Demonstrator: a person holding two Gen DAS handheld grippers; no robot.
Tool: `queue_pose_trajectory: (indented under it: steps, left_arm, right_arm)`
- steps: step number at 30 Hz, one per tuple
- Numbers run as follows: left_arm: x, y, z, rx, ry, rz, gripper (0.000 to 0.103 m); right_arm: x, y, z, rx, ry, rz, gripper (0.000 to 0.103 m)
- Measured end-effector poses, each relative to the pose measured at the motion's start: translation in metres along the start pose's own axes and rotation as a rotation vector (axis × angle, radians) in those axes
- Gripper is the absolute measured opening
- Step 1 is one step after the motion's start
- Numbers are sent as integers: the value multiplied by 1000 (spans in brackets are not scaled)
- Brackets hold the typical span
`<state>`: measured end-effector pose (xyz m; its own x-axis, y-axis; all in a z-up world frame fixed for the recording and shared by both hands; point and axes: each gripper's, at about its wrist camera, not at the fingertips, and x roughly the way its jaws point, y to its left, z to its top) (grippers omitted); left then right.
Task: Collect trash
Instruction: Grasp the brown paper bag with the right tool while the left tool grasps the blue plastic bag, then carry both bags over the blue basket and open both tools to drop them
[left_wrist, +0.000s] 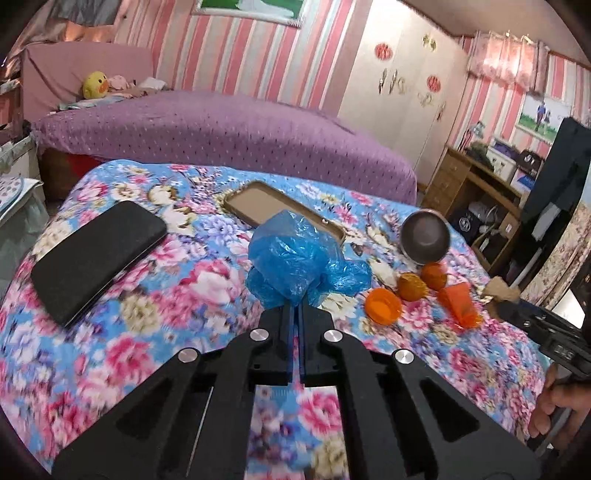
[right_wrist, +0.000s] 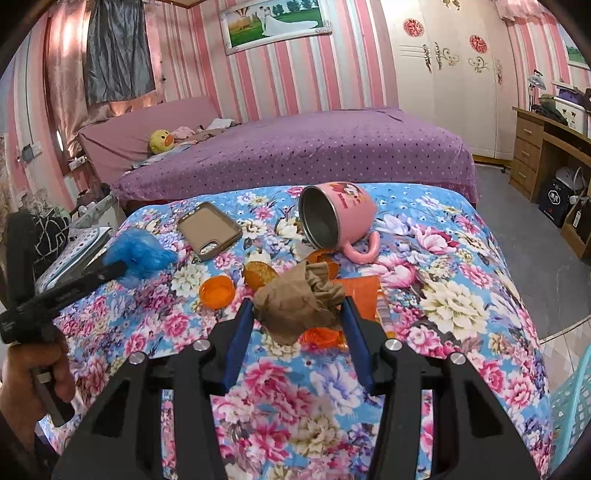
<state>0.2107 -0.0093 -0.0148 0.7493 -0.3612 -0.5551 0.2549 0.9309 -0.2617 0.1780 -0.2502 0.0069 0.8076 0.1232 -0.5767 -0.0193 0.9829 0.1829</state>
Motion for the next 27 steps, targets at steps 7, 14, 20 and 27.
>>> queue_pose_trajectory:
  steps: [7,14,20,27]
  left_arm:
    - [-36,-3,-8,6,-49,-9,0]
    - [-53,-7,-12,31,-64,21,0]
    - [-62,-21,-14,59,-74,13,0]
    - [-66,-42,-19,98,-78,-8,0]
  right_arm:
    - [-21,-3,-11,0,-15,18,48]
    - [-39,-4,-17,-6,-38,2,48]
    - [-55,-9,-20,-11,-58,-15,48]
    - [-75,-27,-23,-1,-85,-40,48]
